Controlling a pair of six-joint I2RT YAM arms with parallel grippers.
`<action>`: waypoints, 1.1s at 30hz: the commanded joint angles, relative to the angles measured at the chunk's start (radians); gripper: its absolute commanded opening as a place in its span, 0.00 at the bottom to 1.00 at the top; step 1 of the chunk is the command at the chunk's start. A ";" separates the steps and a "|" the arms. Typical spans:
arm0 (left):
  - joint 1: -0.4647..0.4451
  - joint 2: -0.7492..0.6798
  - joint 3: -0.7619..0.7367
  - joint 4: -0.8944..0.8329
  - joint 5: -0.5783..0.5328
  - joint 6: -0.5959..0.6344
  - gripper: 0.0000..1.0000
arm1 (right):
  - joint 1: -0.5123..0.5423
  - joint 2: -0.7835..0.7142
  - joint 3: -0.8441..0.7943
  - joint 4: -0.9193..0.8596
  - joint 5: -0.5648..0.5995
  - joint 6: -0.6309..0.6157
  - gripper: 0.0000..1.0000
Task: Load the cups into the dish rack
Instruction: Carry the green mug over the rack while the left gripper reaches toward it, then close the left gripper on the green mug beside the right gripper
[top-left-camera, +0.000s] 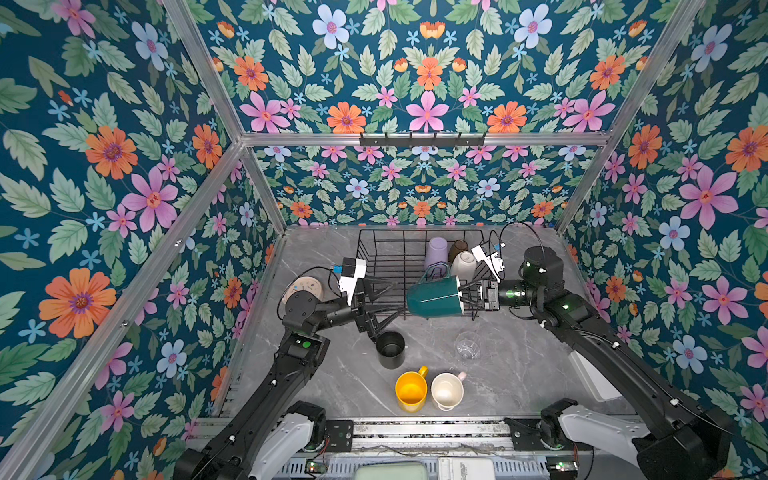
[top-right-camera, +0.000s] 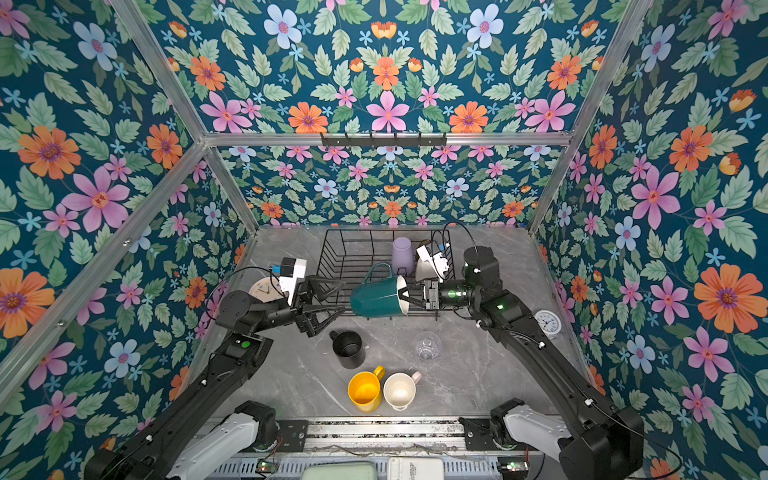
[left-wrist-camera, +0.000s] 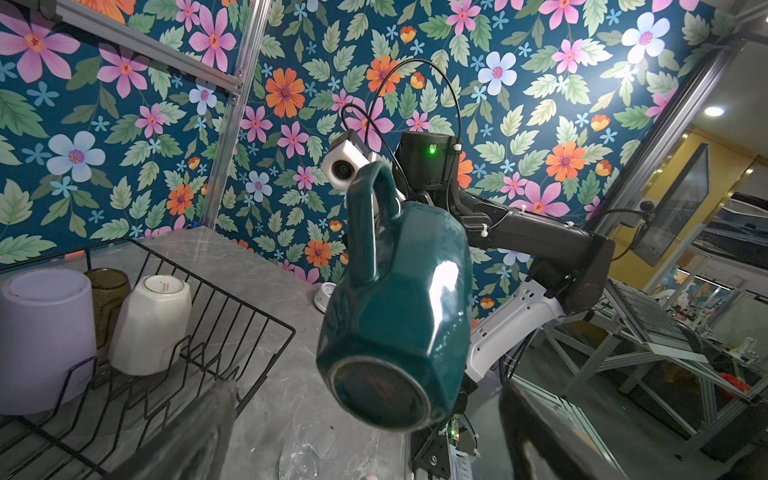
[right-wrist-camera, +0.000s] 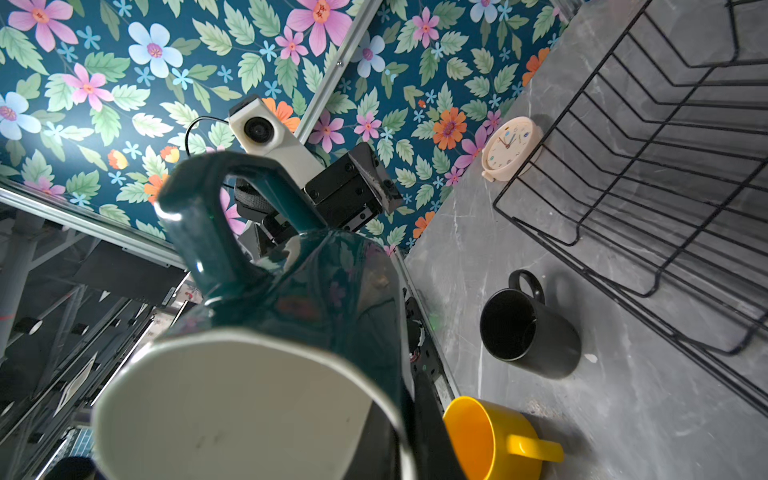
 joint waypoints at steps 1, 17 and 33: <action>0.000 -0.003 -0.001 0.051 0.032 -0.010 1.00 | 0.018 0.004 0.017 0.087 -0.023 0.002 0.00; 0.000 -0.015 -0.013 0.110 0.061 -0.044 1.00 | 0.098 0.069 0.045 0.179 0.011 0.054 0.00; 0.000 -0.029 -0.034 0.191 0.086 -0.086 1.00 | 0.164 0.163 0.053 0.322 0.068 0.151 0.00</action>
